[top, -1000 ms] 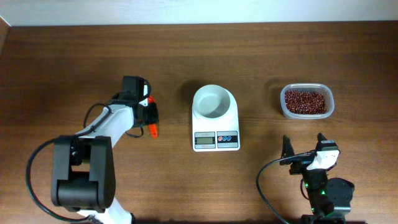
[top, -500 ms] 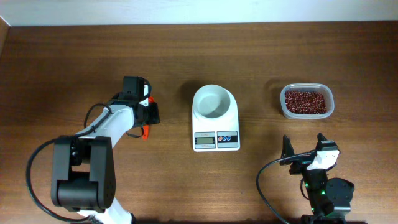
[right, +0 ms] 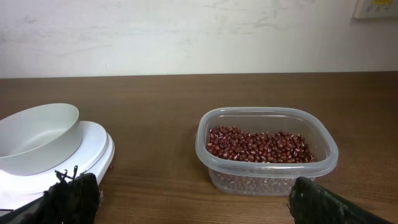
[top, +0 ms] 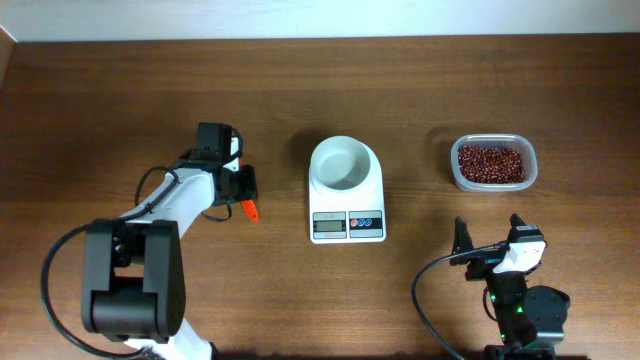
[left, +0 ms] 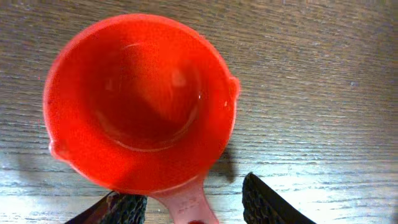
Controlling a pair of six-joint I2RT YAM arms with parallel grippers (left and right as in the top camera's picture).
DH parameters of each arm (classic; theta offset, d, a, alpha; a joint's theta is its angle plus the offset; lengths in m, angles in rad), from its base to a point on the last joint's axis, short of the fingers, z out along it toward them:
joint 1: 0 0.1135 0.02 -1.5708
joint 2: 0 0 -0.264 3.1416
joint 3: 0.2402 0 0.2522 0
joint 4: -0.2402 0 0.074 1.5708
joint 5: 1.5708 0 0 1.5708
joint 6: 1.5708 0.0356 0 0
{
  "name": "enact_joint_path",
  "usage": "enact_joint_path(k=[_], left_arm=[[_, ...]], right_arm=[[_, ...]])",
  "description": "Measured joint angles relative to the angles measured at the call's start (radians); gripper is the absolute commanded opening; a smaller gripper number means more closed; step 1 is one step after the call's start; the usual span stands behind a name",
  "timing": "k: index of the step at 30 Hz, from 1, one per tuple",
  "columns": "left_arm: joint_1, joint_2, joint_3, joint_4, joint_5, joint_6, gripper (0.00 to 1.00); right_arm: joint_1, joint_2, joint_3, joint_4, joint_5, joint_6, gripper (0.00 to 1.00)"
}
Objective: Scoop item into bowl and weigh 50g on scale
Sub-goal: 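Lift the red scoop with the left gripper, then hold the scoop out toward the right gripper above the scale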
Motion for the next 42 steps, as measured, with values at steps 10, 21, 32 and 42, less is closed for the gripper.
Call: enact_joint_path(k=[10, 21, 32, 42], left_arm=[[0.000, 0.000, 0.000, -0.018, -0.056, -0.027, 0.50], [0.000, 0.000, 0.000, -0.009, -0.103, -0.071, 0.22], [0.081, -0.124, 0.041, -0.031, 0.140, -0.225, 0.01], [0.133, -0.157, 0.051, -0.039, 0.719, -0.494, 0.00]], right_arm=[[0.000, 0.000, 0.000, 0.000, 0.000, 0.001, 0.99], [0.000, 0.000, 0.000, 0.000, 0.000, 0.001, 0.99], [0.000, 0.000, 0.000, 0.000, 0.000, 0.000, 0.99], [0.000, 0.000, 0.000, 0.087, 0.023, -0.026, 0.99]])
